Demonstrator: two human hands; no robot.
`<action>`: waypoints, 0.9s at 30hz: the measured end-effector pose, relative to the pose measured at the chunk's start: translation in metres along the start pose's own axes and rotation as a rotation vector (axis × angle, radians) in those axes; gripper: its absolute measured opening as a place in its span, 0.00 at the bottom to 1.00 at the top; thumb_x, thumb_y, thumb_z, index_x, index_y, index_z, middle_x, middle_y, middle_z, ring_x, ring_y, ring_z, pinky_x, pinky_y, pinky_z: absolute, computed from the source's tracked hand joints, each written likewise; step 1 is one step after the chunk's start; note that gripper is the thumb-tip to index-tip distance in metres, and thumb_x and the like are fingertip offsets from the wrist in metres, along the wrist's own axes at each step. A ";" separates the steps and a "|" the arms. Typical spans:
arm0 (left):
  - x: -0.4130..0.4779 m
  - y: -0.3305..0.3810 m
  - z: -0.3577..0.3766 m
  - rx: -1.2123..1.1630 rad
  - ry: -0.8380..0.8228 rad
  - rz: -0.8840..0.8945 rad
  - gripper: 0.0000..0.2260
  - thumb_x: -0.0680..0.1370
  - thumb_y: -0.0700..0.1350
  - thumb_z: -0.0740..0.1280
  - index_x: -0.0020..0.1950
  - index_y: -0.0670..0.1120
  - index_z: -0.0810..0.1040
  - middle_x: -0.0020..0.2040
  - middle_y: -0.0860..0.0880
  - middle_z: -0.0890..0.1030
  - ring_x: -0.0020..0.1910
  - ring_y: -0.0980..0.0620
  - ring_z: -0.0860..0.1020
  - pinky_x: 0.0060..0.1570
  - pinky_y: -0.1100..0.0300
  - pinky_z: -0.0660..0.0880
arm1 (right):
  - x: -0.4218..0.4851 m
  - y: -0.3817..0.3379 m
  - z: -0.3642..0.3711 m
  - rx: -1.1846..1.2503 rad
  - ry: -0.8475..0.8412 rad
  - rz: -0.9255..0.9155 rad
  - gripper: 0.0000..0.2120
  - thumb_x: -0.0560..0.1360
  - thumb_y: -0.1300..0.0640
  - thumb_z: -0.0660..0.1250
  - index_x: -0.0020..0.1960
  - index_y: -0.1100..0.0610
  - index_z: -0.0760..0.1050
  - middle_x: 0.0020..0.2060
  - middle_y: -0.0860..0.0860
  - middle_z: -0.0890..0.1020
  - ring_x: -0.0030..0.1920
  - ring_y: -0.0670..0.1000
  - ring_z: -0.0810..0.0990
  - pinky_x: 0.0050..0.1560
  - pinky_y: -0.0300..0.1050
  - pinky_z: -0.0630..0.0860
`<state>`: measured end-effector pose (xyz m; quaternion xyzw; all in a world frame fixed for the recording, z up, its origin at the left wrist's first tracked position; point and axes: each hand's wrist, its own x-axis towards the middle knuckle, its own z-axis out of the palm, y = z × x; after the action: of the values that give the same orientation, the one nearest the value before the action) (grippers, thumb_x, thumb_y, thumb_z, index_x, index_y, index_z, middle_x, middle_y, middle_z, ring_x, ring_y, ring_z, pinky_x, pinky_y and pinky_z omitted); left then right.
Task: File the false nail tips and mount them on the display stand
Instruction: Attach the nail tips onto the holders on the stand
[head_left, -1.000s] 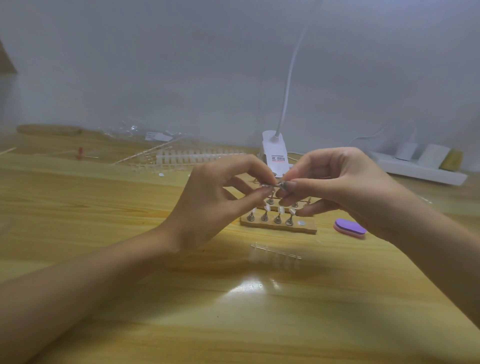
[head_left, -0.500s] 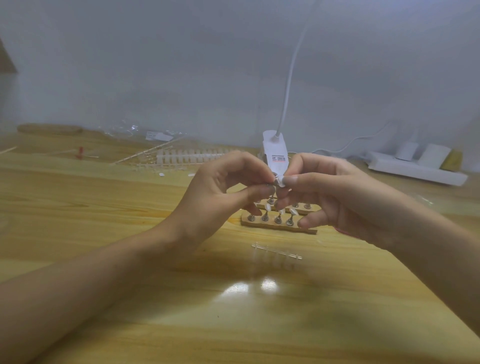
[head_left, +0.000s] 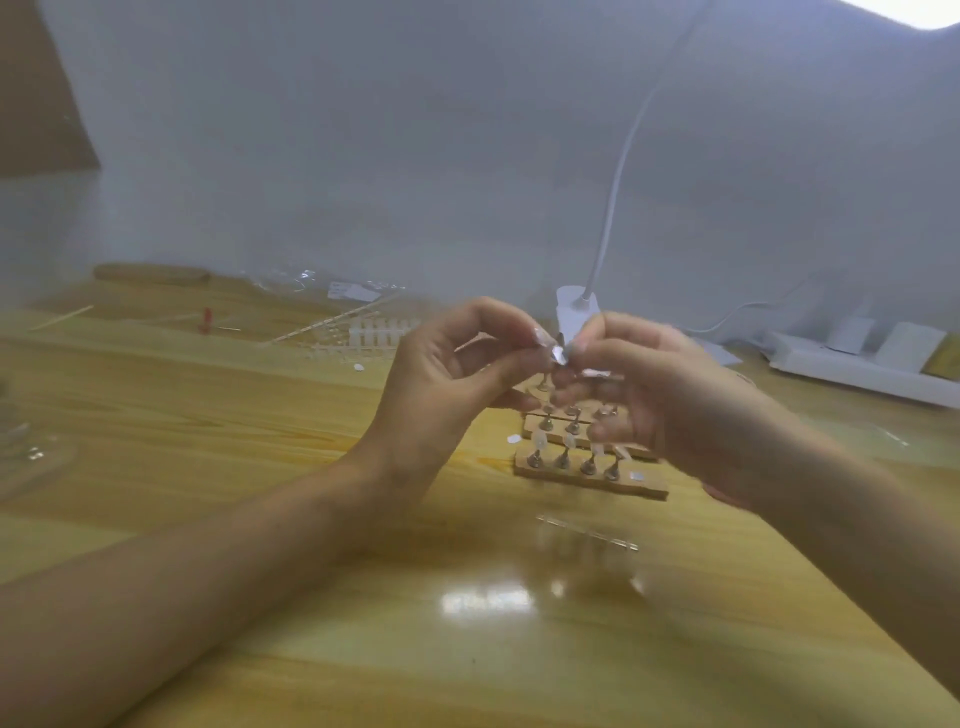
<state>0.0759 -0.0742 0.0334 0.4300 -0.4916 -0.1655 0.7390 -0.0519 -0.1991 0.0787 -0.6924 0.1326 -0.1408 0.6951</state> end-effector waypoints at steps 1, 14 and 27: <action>0.001 -0.001 -0.003 0.000 0.048 -0.003 0.06 0.73 0.42 0.74 0.41 0.53 0.81 0.43 0.52 0.83 0.46 0.52 0.84 0.38 0.62 0.79 | 0.011 -0.004 -0.001 -0.134 0.042 -0.049 0.05 0.76 0.62 0.69 0.42 0.56 0.75 0.36 0.51 0.83 0.36 0.46 0.82 0.27 0.37 0.75; 0.005 -0.018 -0.026 0.064 0.326 -0.151 0.06 0.73 0.35 0.74 0.43 0.44 0.80 0.40 0.49 0.85 0.42 0.50 0.85 0.34 0.63 0.79 | 0.104 0.007 0.011 -0.953 0.093 -0.425 0.14 0.80 0.65 0.63 0.56 0.52 0.84 0.46 0.45 0.86 0.46 0.42 0.82 0.36 0.28 0.71; 0.003 -0.013 -0.014 0.022 0.267 -0.162 0.05 0.66 0.43 0.76 0.35 0.49 0.81 0.39 0.46 0.85 0.41 0.50 0.85 0.38 0.64 0.79 | 0.049 0.015 0.010 -0.422 0.031 -0.414 0.04 0.72 0.58 0.76 0.44 0.50 0.85 0.37 0.52 0.86 0.32 0.45 0.76 0.31 0.38 0.72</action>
<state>0.0919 -0.0766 0.0224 0.4946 -0.3542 -0.1605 0.7773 -0.0028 -0.2085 0.0642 -0.8317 0.0256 -0.2594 0.4902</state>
